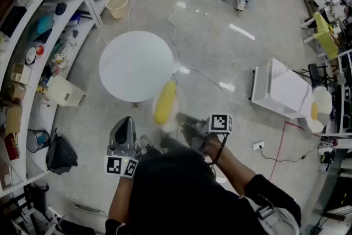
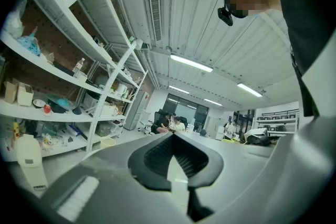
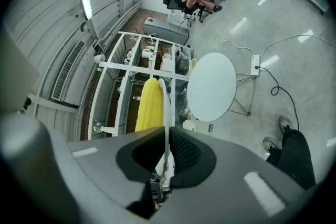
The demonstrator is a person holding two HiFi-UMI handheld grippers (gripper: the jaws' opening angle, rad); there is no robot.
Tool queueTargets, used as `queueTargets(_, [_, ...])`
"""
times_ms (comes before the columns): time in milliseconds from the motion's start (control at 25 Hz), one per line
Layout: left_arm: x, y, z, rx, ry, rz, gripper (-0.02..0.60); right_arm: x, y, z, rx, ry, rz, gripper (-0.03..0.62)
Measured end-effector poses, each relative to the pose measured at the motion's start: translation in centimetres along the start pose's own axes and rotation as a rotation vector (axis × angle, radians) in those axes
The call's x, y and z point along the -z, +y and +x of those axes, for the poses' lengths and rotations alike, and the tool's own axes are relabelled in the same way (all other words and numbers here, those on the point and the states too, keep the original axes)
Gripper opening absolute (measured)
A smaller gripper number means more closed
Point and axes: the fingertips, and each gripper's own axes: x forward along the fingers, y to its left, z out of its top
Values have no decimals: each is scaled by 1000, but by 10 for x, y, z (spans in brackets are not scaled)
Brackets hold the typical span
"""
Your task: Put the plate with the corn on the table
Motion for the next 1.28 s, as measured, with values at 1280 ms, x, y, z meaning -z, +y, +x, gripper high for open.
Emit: queueTargets(1280, [11,-31,38,-61,-16,-7,5,-44,-8,-18,-36,63,-57,37])
